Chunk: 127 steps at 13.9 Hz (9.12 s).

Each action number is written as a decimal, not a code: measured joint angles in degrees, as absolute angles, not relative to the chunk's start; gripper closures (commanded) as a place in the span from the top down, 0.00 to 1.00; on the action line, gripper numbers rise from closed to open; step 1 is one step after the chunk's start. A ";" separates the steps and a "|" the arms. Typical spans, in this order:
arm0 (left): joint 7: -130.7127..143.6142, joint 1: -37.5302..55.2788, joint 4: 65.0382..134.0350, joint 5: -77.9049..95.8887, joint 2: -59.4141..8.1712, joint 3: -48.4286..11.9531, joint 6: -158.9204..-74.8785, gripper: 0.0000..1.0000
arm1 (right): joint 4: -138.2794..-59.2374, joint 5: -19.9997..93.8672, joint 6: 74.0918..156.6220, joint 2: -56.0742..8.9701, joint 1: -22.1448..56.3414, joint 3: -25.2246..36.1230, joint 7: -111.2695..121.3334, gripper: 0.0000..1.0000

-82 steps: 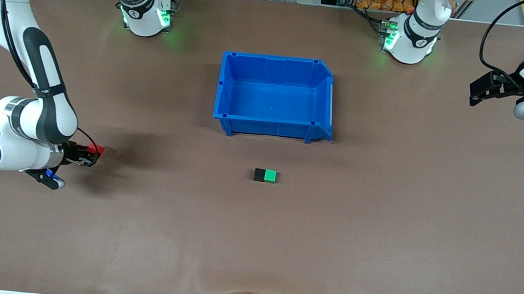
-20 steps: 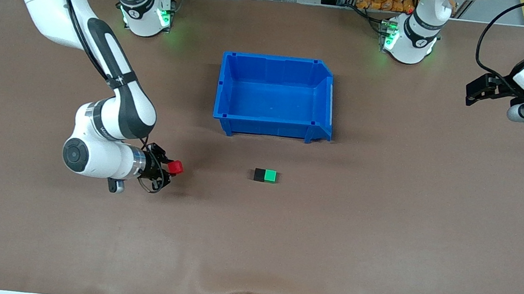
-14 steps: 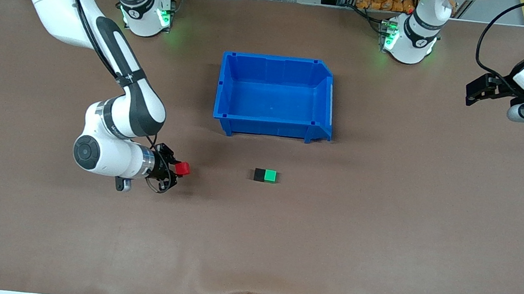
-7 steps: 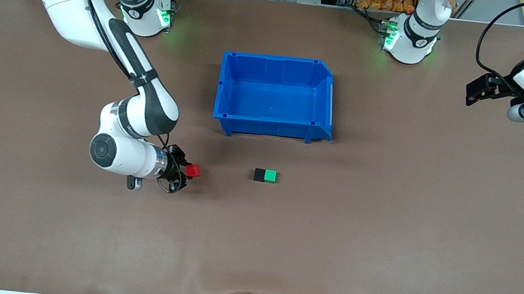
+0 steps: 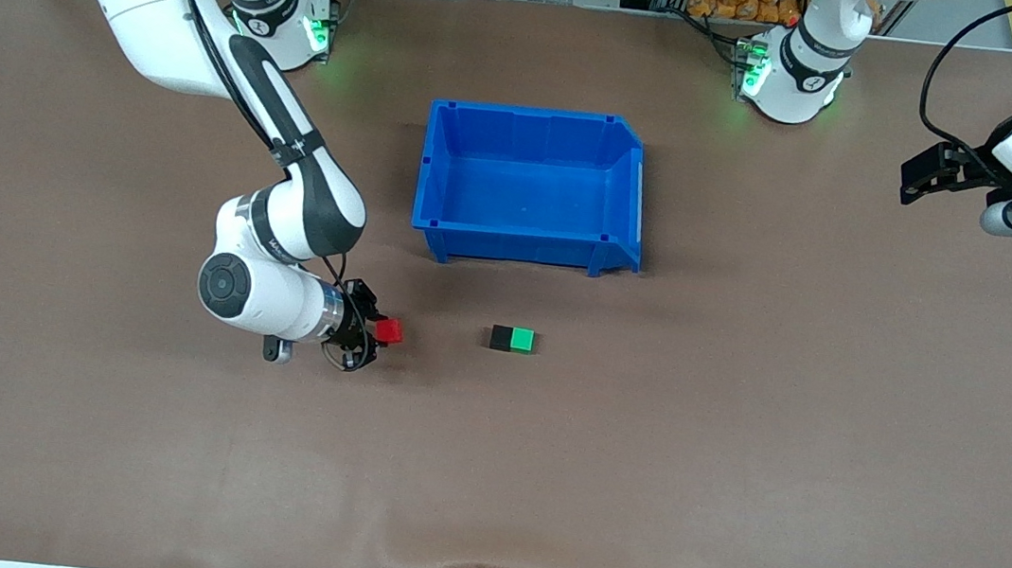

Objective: Attach green and red cubes to black cube

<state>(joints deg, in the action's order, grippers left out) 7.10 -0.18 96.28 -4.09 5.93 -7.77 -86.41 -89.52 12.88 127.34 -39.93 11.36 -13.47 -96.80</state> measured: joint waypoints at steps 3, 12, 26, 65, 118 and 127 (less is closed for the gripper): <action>7.10 -0.33 96.28 -4.09 5.93 -7.67 -86.41 1.00 | -88.95 13.05 128.44 -40.62 12.10 -13.47 -98.51 0.00; 7.10 -0.33 96.29 -4.09 5.93 -7.66 -86.41 1.00 | -87.43 13.30 131.22 -42.64 15.16 -13.47 -104.39 0.00; 7.10 -0.33 96.56 -4.09 5.93 -7.66 -86.41 1.00 | -85.63 13.33 135.49 -45.81 19.36 -13.47 -111.88 0.00; 7.10 -0.33 98.04 -4.09 5.93 -7.66 -86.81 1.00 | -81.57 13.31 140.21 -50.07 24.16 -12.01 -116.71 1.00; 5.32 -0.26 99.18 -4.09 5.11 -7.79 -90.13 1.00 | -76.19 12.87 120.08 -45.24 12.27 -13.87 -103.25 1.00; 5.21 0.05 99.02 -4.09 3.57 -8.21 -93.43 1.00 | -76.06 11.34 118.18 -43.16 11.30 -13.88 -99.42 1.00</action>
